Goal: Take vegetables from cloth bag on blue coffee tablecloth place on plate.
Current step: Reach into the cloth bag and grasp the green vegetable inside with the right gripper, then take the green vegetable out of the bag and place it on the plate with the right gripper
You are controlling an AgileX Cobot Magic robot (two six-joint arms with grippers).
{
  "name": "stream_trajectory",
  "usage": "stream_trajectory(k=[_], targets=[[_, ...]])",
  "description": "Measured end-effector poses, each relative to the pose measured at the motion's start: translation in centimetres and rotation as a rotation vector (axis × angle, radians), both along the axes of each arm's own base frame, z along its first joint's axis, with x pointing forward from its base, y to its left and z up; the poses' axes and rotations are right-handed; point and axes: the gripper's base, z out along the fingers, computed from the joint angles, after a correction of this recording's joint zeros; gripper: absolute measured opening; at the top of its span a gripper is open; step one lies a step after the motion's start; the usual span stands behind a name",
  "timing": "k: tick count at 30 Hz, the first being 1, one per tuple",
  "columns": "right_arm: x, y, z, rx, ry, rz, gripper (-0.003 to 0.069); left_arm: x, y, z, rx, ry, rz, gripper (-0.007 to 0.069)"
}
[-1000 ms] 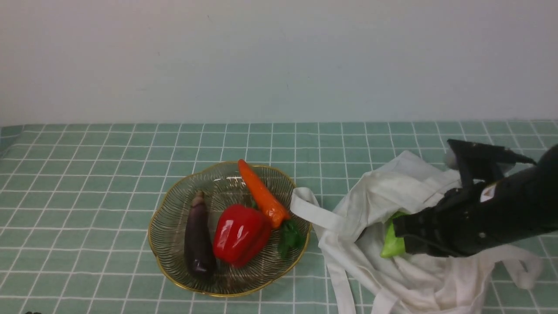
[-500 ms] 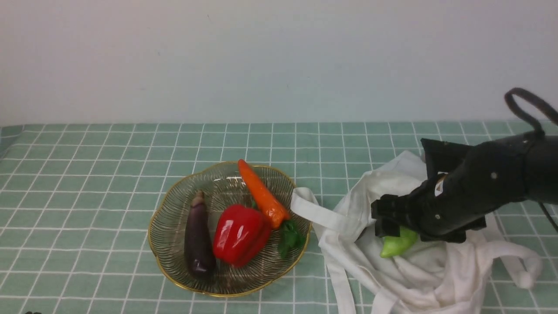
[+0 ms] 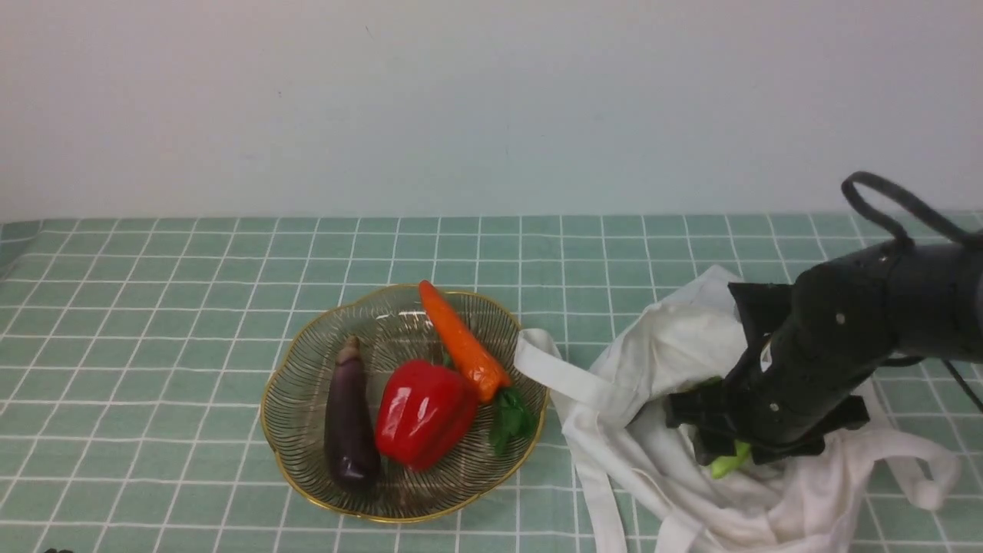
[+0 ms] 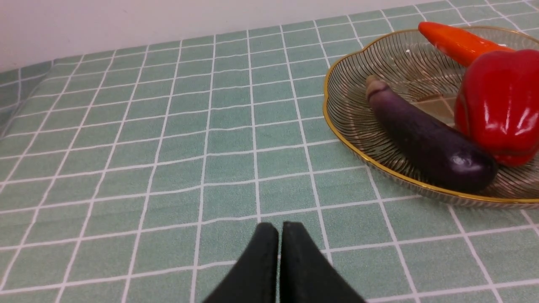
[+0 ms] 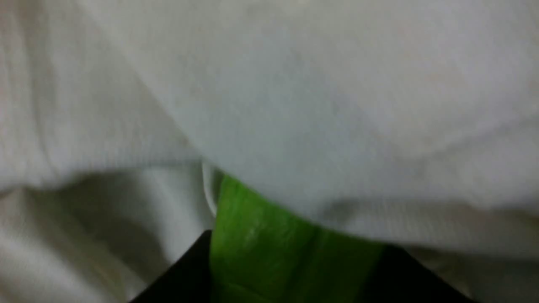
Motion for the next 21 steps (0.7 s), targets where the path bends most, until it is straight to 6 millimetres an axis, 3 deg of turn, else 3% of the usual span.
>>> stream_trajectory(k=[7, 16, 21], targets=[[-2.5, -0.2, 4.2, 0.061, 0.051, 0.014, 0.0373, 0.0, 0.0, 0.0, 0.000, 0.000, 0.000, -0.0008], [-5.3, 0.5, 5.5, 0.167, 0.254, 0.162, 0.0373, 0.0, 0.0, 0.0, 0.000, 0.000, 0.000, -0.0008], [-6.4, 1.3, 7.1, 0.285, 0.260, 0.272, 0.0373, 0.0, 0.0, 0.0, 0.000, 0.000, 0.000, -0.0008]])
